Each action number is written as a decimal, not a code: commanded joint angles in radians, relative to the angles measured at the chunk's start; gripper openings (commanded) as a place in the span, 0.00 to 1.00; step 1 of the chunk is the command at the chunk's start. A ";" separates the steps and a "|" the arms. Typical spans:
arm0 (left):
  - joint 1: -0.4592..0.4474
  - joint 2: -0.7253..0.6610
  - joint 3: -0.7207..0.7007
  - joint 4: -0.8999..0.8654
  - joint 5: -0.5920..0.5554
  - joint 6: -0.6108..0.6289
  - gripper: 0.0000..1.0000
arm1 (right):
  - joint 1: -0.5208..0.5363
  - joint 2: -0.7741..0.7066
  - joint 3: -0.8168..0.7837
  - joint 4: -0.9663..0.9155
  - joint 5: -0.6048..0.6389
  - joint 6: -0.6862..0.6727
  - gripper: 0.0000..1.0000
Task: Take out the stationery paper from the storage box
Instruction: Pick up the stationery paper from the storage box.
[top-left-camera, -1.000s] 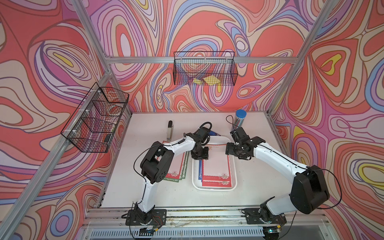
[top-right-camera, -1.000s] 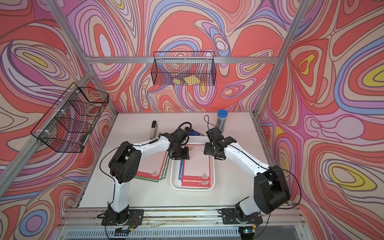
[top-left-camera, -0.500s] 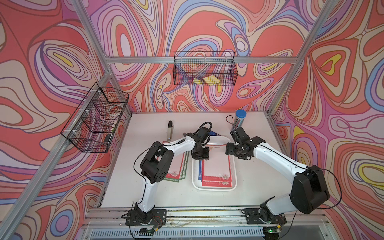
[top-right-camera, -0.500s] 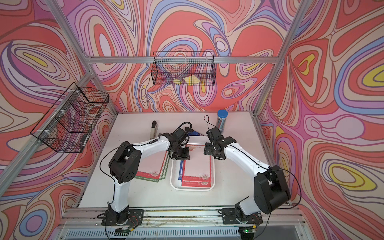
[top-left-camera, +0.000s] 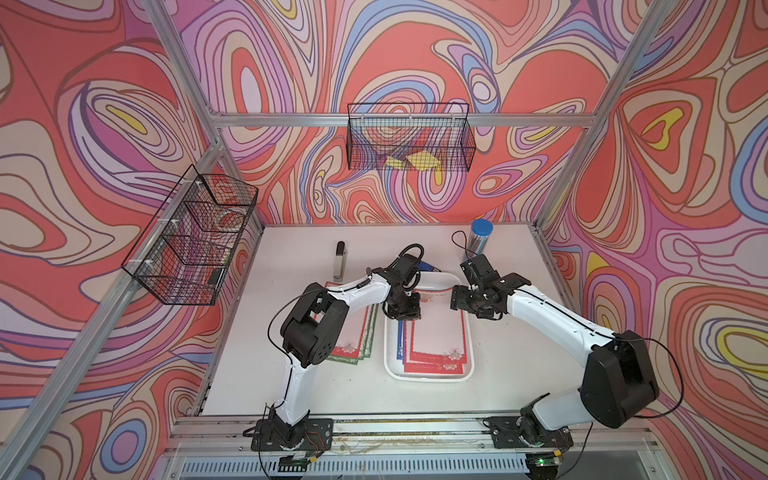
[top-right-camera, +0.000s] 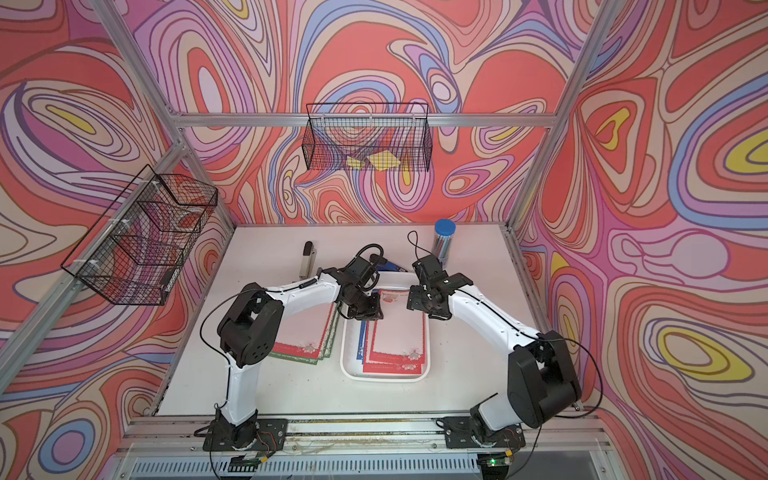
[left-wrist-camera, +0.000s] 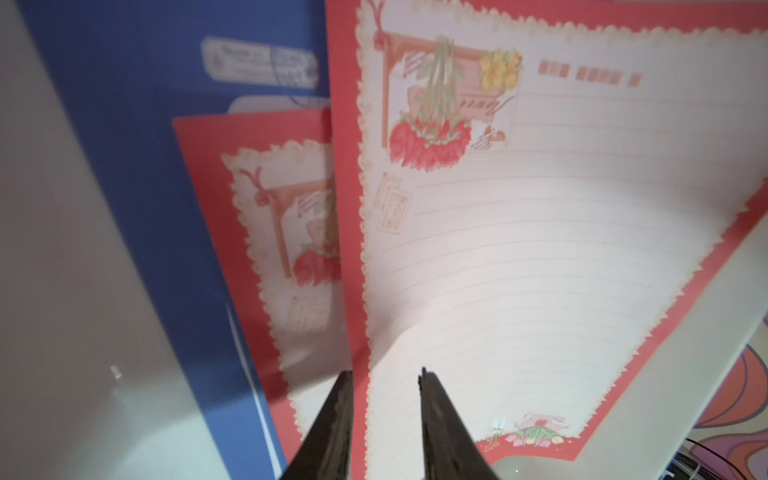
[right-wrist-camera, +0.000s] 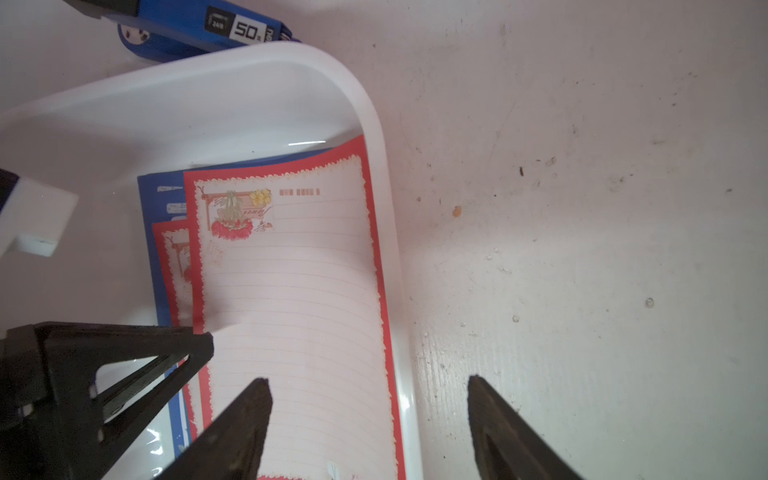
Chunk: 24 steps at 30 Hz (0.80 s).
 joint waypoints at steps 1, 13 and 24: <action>-0.004 0.026 -0.013 0.017 0.020 -0.017 0.31 | -0.003 -0.026 0.015 -0.007 -0.021 0.000 0.76; -0.004 0.063 -0.011 0.038 0.070 -0.029 0.31 | -0.003 -0.014 0.013 -0.001 -0.037 0.004 0.75; -0.004 0.076 -0.017 0.049 0.100 -0.034 0.31 | -0.004 0.050 0.019 0.030 -0.060 0.002 0.71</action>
